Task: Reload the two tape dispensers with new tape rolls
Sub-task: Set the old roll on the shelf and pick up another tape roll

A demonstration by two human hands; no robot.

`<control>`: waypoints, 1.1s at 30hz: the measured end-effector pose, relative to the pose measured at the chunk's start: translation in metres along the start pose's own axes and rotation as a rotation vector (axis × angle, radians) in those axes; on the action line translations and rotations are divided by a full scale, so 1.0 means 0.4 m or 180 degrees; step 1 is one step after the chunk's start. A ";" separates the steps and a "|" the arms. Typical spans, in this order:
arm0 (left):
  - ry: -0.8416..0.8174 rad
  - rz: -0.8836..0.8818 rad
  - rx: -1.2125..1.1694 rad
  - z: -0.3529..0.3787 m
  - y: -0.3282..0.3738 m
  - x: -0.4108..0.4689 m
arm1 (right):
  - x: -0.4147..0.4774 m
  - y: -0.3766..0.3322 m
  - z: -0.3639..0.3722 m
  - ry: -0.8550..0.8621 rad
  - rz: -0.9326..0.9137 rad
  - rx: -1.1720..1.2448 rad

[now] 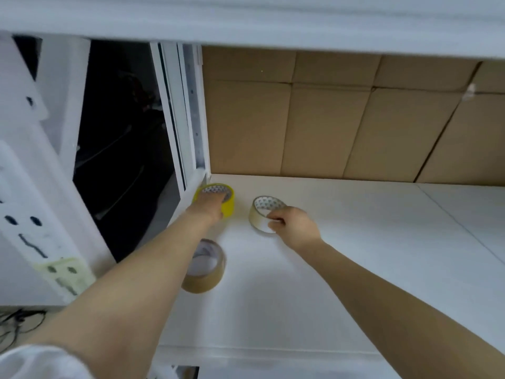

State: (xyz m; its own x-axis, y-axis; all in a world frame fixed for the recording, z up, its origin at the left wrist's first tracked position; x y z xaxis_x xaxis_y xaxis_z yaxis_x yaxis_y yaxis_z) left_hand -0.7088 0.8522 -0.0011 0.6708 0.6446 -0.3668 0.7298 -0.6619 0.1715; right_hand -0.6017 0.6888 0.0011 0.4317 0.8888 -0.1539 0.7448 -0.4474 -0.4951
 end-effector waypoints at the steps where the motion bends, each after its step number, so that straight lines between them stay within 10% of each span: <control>1: -0.0047 -0.0103 0.0077 -0.001 -0.001 0.011 | 0.010 -0.002 0.004 -0.0019 0.0004 0.0018; 18: 0.1306 0.0228 -0.2082 -0.121 0.012 -0.040 | 0.128 -0.157 0.158 -0.0733 -0.0959 -0.0271; 23: 0.0826 0.0408 -0.4853 -0.090 0.058 -0.061 | 0.065 -0.097 0.055 0.0122 -0.0144 0.2203; 28: 0.0345 0.0813 -0.5260 -0.031 0.192 -0.063 | -0.053 0.041 -0.071 0.1281 0.0248 0.3116; 33: -0.0112 0.1375 -0.4827 0.022 0.374 -0.113 | -0.152 0.130 -0.161 0.1344 0.0189 0.3132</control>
State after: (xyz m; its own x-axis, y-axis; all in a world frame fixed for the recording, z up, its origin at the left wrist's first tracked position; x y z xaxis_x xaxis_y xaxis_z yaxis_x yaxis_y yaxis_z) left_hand -0.6311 0.7205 0.0332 0.8675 0.4929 -0.0662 -0.0457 0.2115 0.9763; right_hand -0.5564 0.6051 0.0400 0.7352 0.6777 0.0144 0.0608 -0.0447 -0.9972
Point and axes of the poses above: each hand's wrist, its own x-axis towards the middle knuckle, its own z-axis out of the palm, y = z × x, the point moved 4 cm from there along x, towards the middle knuckle, and after that the axes turned 14 degrees about -y, right-handed, at the moved point
